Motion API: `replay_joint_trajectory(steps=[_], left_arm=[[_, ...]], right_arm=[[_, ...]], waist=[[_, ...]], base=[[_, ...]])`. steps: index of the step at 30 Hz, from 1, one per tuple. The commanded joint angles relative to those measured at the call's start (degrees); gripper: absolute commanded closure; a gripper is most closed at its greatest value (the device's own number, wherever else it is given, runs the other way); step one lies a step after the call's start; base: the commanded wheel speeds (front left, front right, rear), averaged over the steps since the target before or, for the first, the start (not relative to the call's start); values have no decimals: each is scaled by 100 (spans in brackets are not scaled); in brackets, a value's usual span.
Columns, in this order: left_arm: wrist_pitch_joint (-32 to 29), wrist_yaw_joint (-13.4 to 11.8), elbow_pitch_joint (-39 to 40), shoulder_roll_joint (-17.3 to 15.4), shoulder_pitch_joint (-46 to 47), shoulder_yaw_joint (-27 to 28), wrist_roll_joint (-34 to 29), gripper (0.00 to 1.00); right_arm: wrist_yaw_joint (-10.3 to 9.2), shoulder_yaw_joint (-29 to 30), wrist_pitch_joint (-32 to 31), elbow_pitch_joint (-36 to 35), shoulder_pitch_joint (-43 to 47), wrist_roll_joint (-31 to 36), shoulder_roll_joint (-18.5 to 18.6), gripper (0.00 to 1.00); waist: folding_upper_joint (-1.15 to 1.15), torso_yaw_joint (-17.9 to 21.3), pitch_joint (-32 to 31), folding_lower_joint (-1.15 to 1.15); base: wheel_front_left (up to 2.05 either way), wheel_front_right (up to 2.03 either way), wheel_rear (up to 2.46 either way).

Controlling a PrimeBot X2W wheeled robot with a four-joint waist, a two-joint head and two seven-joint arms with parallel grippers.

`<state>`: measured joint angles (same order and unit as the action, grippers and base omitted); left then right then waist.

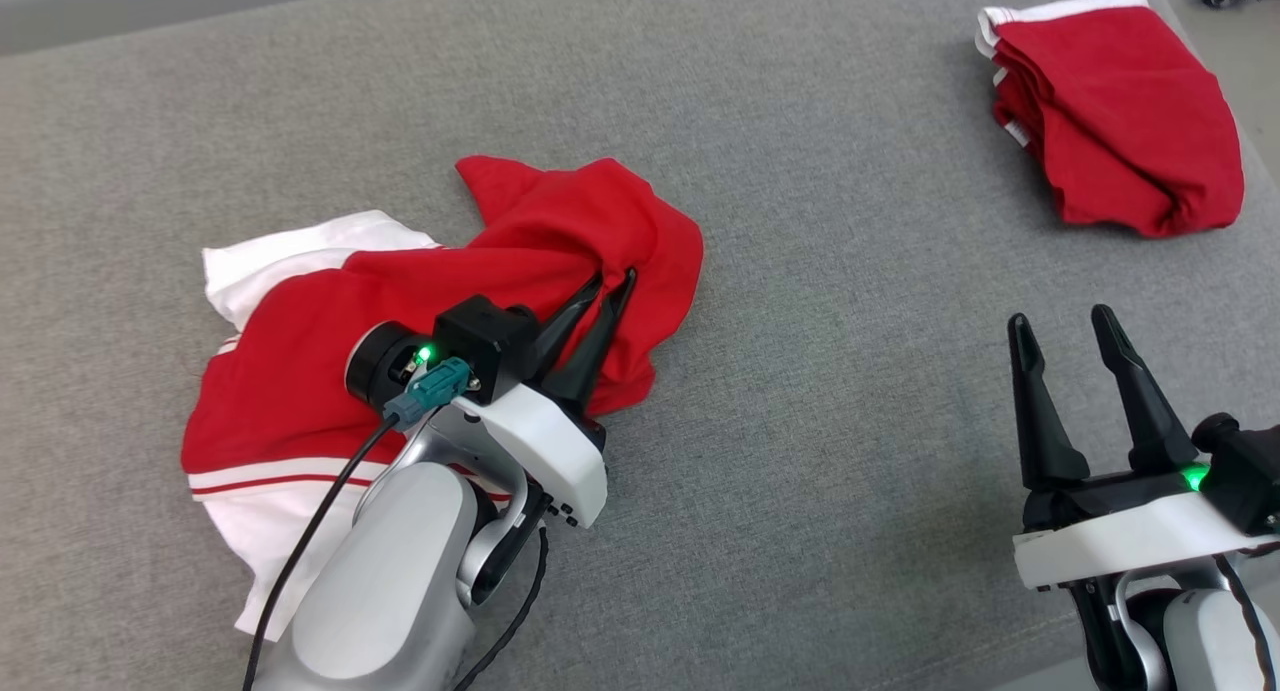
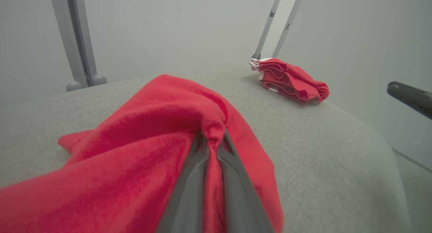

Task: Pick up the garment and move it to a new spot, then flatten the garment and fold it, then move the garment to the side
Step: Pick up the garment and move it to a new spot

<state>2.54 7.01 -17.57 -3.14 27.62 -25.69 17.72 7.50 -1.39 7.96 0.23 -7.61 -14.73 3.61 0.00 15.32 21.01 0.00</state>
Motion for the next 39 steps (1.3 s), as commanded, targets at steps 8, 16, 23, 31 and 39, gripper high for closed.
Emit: replay_joint_trajectory(steps=[8, 16, 23, 31, 39], left_arm=[[393, -58, -208, -123, 31, 41, 109, 0], [896, -477, -23, -324, -298, 542, 255, 0], [1117, -823, 73, -647, -752, 1245, 535, 0], [1208, -940, 189, -887, -1327, 1706, 746, 0], [1246, -953, 442, -947, -1931, 1879, 833, 0]], right_arm=[[-1, 17, 181, 228, -199, -52, -33, 0], [-1, 69, 110, 366, -190, 48, 102, 0], [-1, 114, -42, 348, -27, 102, 232, 0], [-1, 143, -232, 296, 162, 145, 328, 0], [-1, 126, -391, 251, 429, 159, 363, 0]], waist=[[0, -79, 81, 0], [0, -499, -297, 0], [0, -902, -667, 0], [0, -1183, -1035, 0], [0, -1356, -1424, 0]], base=[[0, 0, 0], [0, 0, 0], [0, 0, 0], [0, 0, 0], [0, 0, 0]])
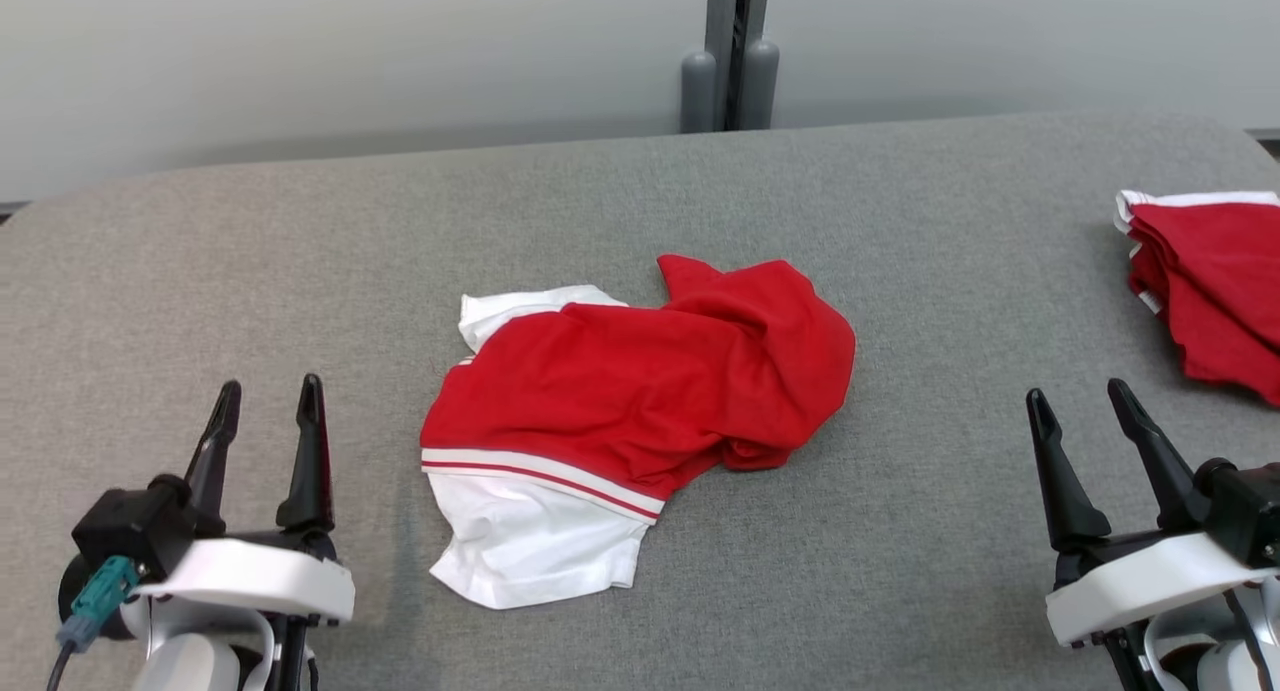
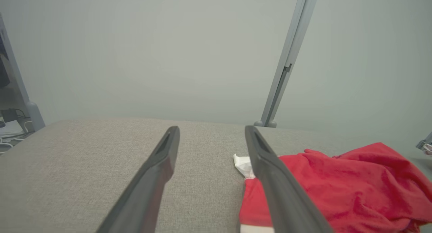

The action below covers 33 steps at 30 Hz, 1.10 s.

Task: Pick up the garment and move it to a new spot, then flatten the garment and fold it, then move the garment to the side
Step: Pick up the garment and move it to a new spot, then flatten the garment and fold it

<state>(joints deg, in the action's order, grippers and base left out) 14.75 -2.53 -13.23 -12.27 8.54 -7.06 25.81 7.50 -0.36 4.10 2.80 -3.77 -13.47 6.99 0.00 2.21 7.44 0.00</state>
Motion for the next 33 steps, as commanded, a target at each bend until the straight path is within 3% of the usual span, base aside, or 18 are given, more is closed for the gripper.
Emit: replay_joint_trajectory(steps=[1, 14, 33], left_arm=[[27, 14, 34, -37, -87, 29, 40, 0], [-80, -103, 300, -85, -689, -70, -13, 0], [-174, -167, 414, -119, -614, -187, -6, 0]], right_arm=[[-1, 19, -22, -9, 79, 31, 23, 0], [-1, -1, -149, -74, 416, -49, 30, 0], [-1, 69, -132, -94, 354, -42, -7, 0]], waist=[[0, -56, -110, 0], [0, -44, -453, 0], [0, -61, -349, 0]], base=[[0, 0, 0], [0, 0, 0], [0, 0, 0]])
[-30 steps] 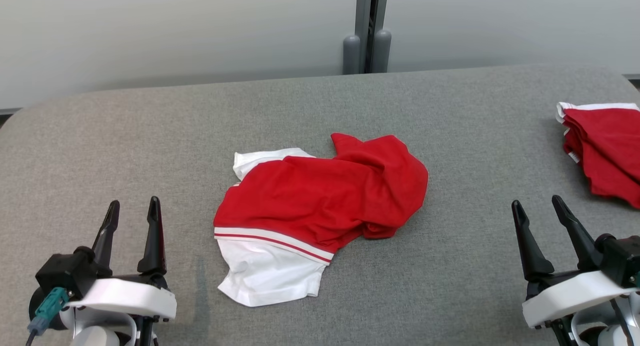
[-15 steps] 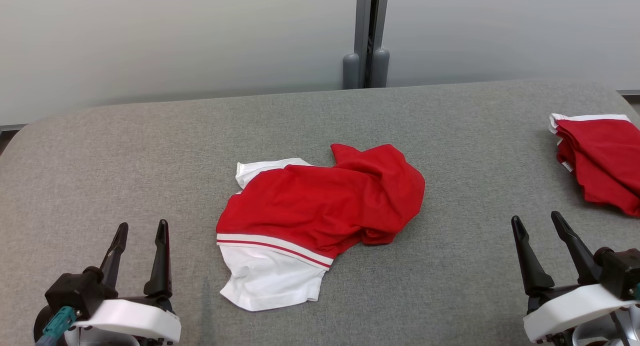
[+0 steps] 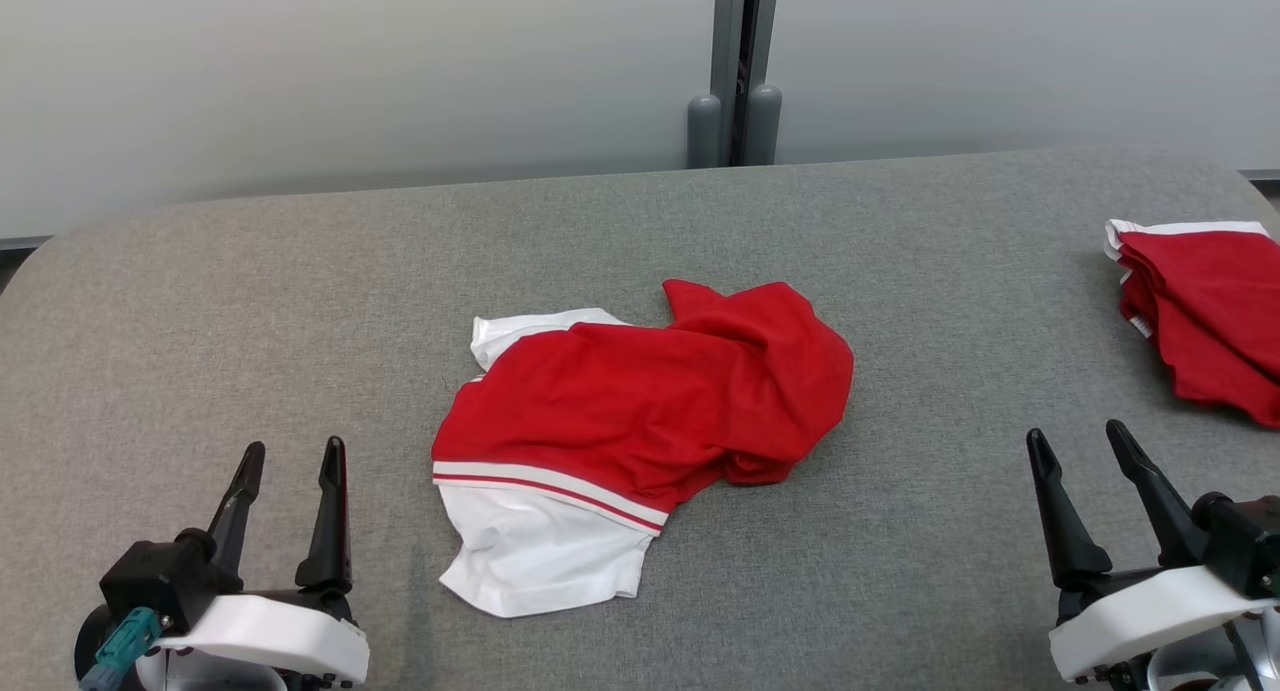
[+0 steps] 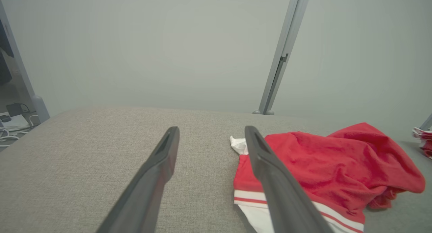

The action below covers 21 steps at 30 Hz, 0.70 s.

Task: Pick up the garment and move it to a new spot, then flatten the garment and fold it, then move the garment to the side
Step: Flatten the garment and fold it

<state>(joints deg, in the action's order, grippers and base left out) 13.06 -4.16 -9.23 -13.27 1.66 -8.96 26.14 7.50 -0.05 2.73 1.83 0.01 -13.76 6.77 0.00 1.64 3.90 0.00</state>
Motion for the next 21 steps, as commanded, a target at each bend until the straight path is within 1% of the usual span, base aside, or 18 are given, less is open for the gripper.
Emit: replay_joint_trajectory(steps=[1, 8, 14, 21], left_arm=[[-3, 0, 16, -19, 94, -5, -37, 0], [-23, 77, 51, 3, 361, -128, -61, 0], [25, 165, 68, 89, 752, -279, -108, 0], [122, 280, -86, 233, 1129, -374, -141, 0]], right_arm=[[-1, 48, 11, 17, -32, -16, 20, 0], [-1, 63, 11, 228, -263, -50, 118, 0], [-1, -264, -65, 633, -800, -96, 279, 0], [-1, -759, -98, 1363, -1474, -170, 554, 0]], waist=[[0, -12, 15, 0], [0, -230, 315, 0], [0, -557, 871, 0], [0, -846, 1394, 0]], base=[[0, 0, 0], [0, 0, 0], [0, 0, 0], [0, 0, 0]])
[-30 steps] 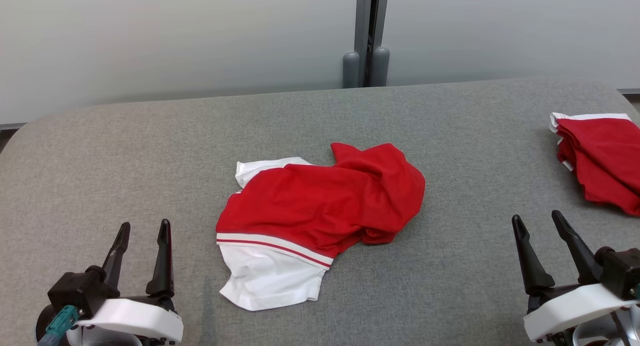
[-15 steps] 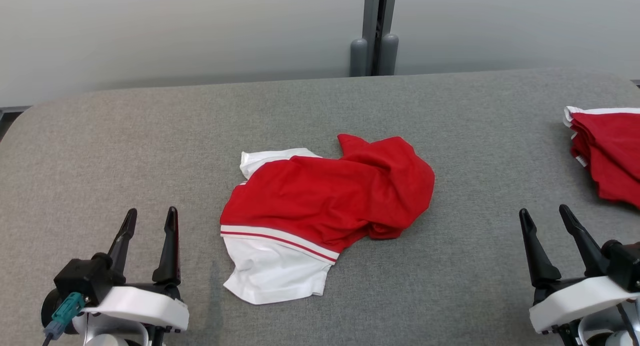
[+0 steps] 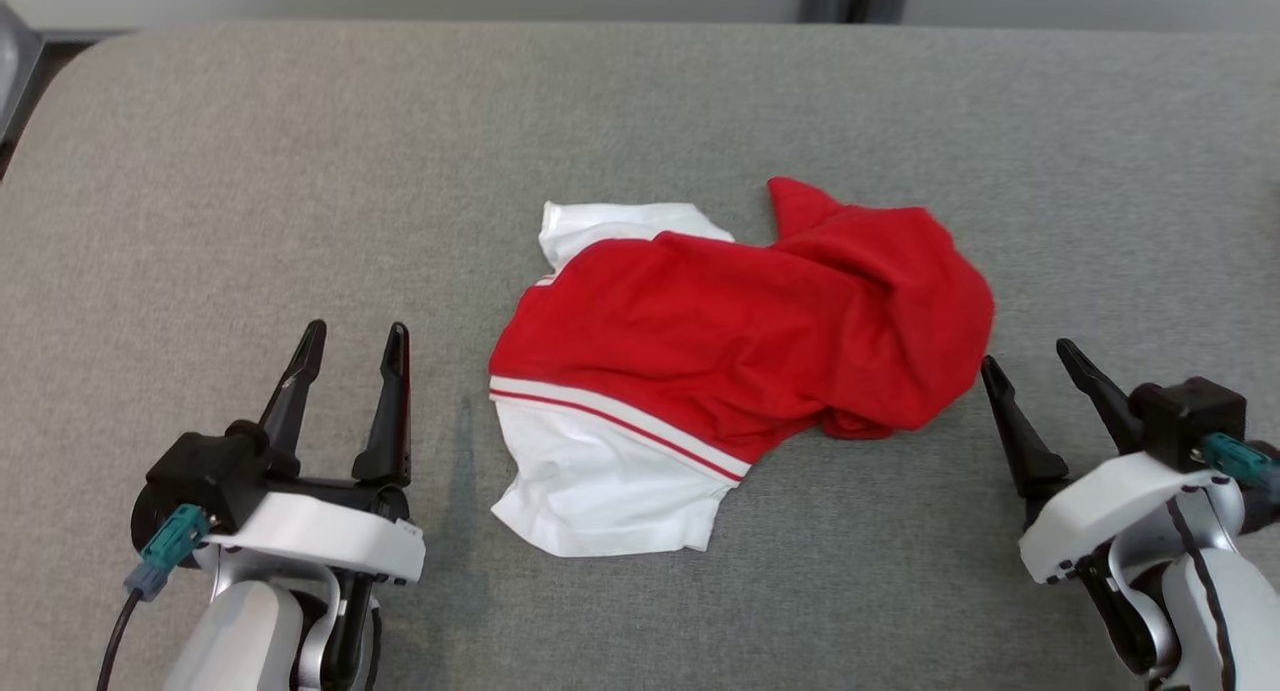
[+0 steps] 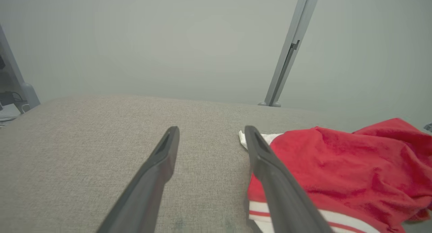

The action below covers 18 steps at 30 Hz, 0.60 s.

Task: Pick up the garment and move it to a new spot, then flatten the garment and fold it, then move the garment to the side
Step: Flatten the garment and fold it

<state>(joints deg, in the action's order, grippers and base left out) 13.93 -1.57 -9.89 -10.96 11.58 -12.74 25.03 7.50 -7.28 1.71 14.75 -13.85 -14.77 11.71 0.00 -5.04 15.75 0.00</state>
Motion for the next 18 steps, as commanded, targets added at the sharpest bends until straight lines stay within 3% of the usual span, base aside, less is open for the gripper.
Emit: replay_joint_trajectory(steps=[1, 8, 9, 10, 11, 18], left_arm=[[40, 36, -47, 13, 169, 4, -32, 0], [101, 73, -184, 77, 398, 16, -109, 0], [106, 82, -201, 87, 412, 8, -130, 0], [109, 87, -219, 94, 431, 8, -146, 0], [114, 90, -232, 101, 447, 14, -151, 0], [124, 49, -300, 100, 401, 102, -200, 0]], right_arm=[[-1, -124, 12, 176, -178, -71, 101, 0], [-1, -678, 149, 764, -750, -219, 243, 0], [-1, -718, 193, 806, -797, -261, 248, 59], [-1, -755, 262, 827, -841, -295, 253, 96], [-1, -774, 315, 855, -875, -325, 265, 100], [-1, -846, 659, 592, -798, -497, 292, 100]], waist=[[0, -200, 251, 0], [0, -224, 457, 0], [0, -221, 468, 0], [0, -214, 475, 0], [0, -204, 477, 0], [0, -35, 367, 0]], base=[[0, 0, 0], [0, 0, 0], [0, 0, 0], [0, 0, 0], [0, 0, 0], [0, 0, 0]])
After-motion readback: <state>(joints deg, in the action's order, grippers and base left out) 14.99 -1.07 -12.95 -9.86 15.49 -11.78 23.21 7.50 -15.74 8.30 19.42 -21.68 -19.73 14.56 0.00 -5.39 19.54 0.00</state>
